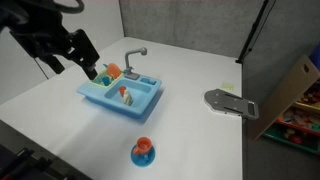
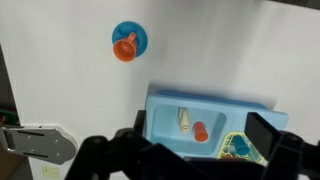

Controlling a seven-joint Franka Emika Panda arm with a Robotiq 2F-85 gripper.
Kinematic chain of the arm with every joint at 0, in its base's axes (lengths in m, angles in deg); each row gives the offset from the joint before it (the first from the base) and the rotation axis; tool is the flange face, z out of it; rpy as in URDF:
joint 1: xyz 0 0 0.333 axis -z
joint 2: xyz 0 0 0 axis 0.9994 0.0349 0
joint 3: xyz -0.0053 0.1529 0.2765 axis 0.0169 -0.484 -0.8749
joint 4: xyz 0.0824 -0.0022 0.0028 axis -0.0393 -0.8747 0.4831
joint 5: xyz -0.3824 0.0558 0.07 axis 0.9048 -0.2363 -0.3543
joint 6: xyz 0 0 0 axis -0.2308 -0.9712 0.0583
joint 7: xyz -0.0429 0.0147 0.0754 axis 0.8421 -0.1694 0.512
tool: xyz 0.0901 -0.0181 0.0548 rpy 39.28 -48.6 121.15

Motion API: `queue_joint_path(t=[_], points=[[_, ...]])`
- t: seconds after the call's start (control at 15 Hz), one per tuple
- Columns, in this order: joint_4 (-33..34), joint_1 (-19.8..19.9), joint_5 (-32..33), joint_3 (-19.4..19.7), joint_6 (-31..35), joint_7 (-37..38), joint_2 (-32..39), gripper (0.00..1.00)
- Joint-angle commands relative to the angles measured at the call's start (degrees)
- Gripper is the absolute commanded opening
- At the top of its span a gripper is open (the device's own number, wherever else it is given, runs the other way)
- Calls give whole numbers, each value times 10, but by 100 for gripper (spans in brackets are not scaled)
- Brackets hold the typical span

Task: Remove the blue cup from the drying rack and put it on the sink

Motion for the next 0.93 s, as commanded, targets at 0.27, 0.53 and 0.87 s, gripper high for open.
queue_joint_path(t=[0.27, 0.53, 0.87], points=[[1, 4, -4, -4, -2, -2, 0, 100], [21, 6, 1, -23, -18, 22, 4, 100], [59, -4, 0, -62, -63, 61, 14, 100]])
